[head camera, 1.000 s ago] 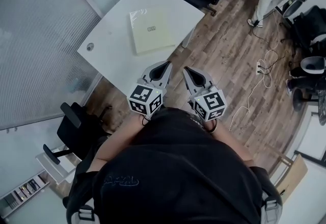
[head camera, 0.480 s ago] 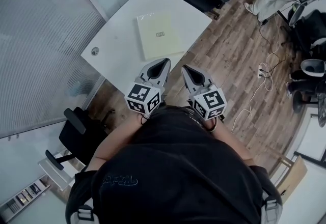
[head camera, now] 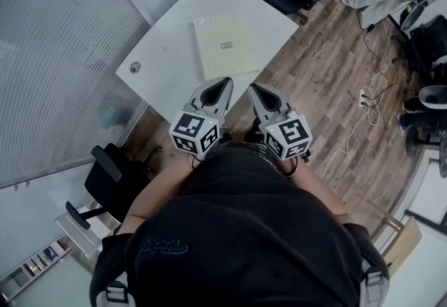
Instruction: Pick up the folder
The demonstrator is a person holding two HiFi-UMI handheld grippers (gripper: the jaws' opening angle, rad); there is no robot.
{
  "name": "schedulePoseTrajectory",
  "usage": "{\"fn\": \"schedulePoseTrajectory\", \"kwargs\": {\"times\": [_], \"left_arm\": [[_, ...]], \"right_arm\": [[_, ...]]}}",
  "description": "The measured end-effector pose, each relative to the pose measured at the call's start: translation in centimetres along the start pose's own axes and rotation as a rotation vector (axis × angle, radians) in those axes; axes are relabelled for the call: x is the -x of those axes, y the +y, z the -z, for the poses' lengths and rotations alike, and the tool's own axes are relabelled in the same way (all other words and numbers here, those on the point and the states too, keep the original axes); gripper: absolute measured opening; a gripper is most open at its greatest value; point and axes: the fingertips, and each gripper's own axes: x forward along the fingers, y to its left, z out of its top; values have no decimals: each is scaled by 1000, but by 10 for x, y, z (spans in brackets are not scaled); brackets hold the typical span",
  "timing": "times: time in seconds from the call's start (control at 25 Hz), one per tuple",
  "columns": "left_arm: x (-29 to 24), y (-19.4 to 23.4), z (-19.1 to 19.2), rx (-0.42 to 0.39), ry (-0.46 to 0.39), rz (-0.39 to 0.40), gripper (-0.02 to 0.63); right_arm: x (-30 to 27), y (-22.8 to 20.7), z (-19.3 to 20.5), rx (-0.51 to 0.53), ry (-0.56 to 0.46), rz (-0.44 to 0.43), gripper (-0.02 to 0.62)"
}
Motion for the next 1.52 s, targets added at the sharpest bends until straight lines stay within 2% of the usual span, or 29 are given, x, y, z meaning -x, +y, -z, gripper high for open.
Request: {"fn": "schedulePoseTrajectory", "kwargs": {"times": [0.44, 0.8, 1.04, 1.16, 1.36, 1.52], "left_arm": [[-20, 18, -4, 44, -27, -50, 14], [-87, 30, 0, 71, -14, -111, 14], [-149, 39, -2, 83, 17, -194, 14], [-167, 41, -5, 98, 10, -237, 14], [-181, 52, 0, 132, 18, -284, 14], [-175, 74, 4, 163, 22, -340, 14]], "right_arm": [[-28, -20, -2, 8, 25, -86, 23], [-57, -83, -1, -4, 61, -157, 23], [-72, -145, -25, 27, 61, -214, 23], [-82, -171, -34, 6, 71, -234, 23], [-98, -190, -23, -18, 122, -274, 23], [-116, -187, -13, -33, 156, -313, 23]]}}
